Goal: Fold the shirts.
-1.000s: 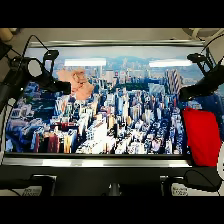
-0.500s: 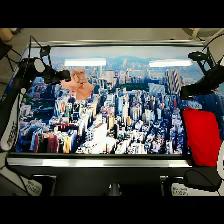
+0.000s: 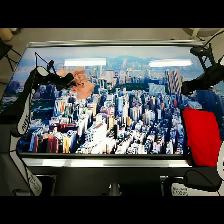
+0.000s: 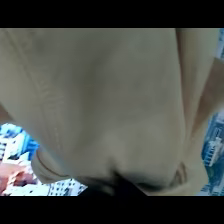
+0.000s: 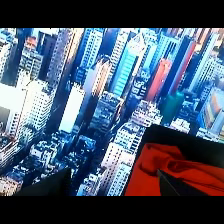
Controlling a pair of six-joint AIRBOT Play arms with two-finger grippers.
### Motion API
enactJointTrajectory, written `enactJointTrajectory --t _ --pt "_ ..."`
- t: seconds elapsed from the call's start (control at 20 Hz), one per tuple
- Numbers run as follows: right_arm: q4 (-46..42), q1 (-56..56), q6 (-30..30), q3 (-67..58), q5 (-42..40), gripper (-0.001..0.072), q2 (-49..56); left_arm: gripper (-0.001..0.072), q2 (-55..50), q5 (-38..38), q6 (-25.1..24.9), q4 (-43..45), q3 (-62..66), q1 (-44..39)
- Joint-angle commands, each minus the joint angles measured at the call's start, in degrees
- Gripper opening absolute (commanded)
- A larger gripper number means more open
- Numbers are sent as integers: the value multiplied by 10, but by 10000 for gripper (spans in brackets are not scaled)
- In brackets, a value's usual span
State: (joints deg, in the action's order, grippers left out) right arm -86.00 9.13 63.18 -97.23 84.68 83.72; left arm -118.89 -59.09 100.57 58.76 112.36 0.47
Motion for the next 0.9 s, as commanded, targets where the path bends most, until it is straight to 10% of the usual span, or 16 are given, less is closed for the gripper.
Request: enactJointTrajectory --t 0.0,0.15,0.45,0.85 --pt "-2 0 -2 -1 -54 544 -20 27 37 13 -130 -68 43 -8" --pt "-2 0 -2 -1 -147 544 -95 27 183 24 -255 -92 66 -40" --pt "-2 0 -4 -1 -225 540 -309 27 461 35 -281 -80 33 -175" --pt "-2 0 -9 3 35 541 -374 28 501 -28 -116 169 -170 -351"
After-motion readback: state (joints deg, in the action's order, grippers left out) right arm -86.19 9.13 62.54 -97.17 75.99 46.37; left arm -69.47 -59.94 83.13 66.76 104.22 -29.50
